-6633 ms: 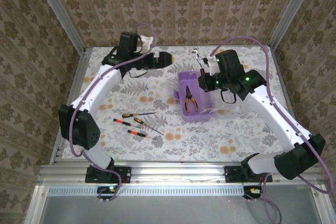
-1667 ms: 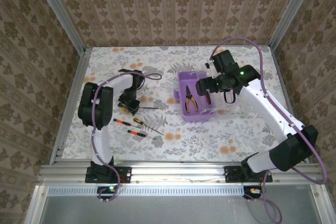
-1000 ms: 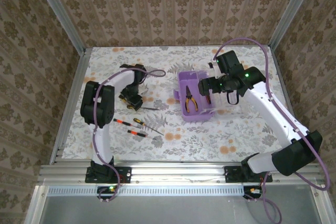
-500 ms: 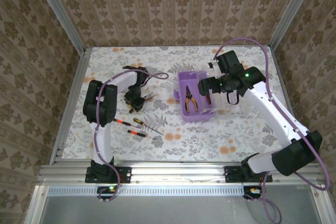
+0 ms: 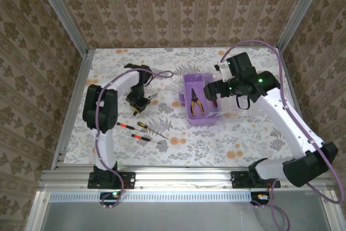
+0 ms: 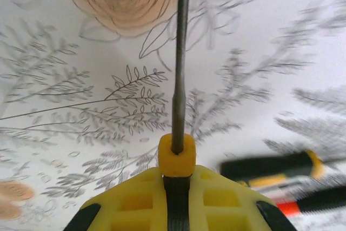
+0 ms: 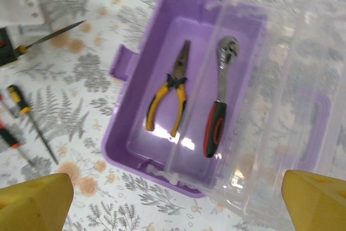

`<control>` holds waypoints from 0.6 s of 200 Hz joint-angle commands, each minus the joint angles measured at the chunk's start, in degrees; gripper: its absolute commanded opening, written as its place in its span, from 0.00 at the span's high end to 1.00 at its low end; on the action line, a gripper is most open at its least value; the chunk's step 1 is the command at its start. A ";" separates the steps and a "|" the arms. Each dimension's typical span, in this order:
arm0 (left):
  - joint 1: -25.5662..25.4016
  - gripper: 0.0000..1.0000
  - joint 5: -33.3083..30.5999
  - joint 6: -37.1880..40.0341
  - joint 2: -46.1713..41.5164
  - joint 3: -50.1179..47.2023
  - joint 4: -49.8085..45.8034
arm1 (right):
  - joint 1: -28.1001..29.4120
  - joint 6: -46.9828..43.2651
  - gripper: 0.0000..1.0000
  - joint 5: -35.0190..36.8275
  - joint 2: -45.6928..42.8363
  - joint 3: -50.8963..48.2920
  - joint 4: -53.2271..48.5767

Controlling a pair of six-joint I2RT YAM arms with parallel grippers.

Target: Pack the tool kit

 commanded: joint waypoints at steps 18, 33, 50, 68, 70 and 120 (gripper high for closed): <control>-6.70 1.00 8.85 9.42 -8.46 9.17 -10.43 | 3.99 -18.74 0.00 -8.09 -6.09 -1.48 1.06; -8.76 1.00 11.65 10.51 -7.92 12.86 -14.20 | 9.07 -25.10 0.00 -2.41 -9.09 -5.01 5.35; -10.74 1.00 15.29 10.90 -6.52 16.56 -18.08 | 12.59 -30.59 0.02 0.58 -12.20 -8.94 11.44; -12.78 1.00 18.68 10.98 -5.67 18.70 -20.09 | 14.29 -34.60 0.03 1.64 -15.85 -14.09 19.68; -13.00 1.00 18.86 11.00 -5.65 18.95 -20.20 | 14.36 -34.88 0.03 1.76 -16.20 -14.60 20.47; -17.23 1.00 13.86 9.26 -7.82 18.91 -13.29 | 13.36 -31.68 0.01 -1.65 -14.72 -13.67 19.65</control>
